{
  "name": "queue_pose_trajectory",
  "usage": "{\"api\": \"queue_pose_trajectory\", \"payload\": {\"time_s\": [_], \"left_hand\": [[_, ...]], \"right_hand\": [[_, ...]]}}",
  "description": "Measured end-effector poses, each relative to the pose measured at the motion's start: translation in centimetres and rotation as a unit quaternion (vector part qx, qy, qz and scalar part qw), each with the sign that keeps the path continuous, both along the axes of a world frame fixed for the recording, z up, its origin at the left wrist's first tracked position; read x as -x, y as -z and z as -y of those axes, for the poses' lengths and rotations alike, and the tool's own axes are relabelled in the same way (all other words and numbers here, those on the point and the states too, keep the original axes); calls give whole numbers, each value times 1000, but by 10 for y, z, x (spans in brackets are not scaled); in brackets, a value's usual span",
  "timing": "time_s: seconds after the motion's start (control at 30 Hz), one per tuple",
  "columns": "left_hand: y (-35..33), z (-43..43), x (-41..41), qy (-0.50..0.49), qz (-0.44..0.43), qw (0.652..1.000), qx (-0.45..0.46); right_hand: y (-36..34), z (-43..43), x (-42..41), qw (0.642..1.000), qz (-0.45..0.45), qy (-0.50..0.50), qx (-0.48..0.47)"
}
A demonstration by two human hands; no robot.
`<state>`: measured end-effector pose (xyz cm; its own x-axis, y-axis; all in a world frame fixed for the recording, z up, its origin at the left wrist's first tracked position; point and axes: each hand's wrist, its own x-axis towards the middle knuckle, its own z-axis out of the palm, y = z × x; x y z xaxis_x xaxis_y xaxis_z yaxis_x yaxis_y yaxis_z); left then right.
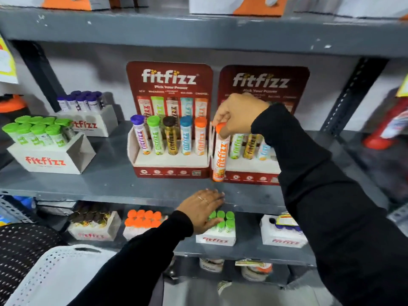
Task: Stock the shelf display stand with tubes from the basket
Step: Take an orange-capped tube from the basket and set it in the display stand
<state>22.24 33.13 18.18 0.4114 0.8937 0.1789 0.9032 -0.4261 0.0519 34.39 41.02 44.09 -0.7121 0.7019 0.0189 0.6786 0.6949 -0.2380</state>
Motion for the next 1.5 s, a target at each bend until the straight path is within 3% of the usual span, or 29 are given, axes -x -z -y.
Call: {"api": "queue_pose_trajectory", "payload": {"time_s": [0.2, 0.57, 0.8, 1.1, 1.5], "left_hand": [[1, -35, -43, 58, -92, 992, 58], [11, -58, -36, 79, -82, 991, 71], [7, -60, -43, 62, -63, 995, 36], [6, -59, -42, 42, -47, 996, 68], [3, -57, -41, 40, -51, 996, 63]], "right_hand": [[-3, -24, -60, 993, -27, 114, -2], [34, -72, -88, 952, -57, 295, -62], [48, -76, -90, 946, -88, 304, -76], [50, -80, -97, 943, -98, 310, -63], [45, -79, -94, 952, -63, 291, -66]]}}
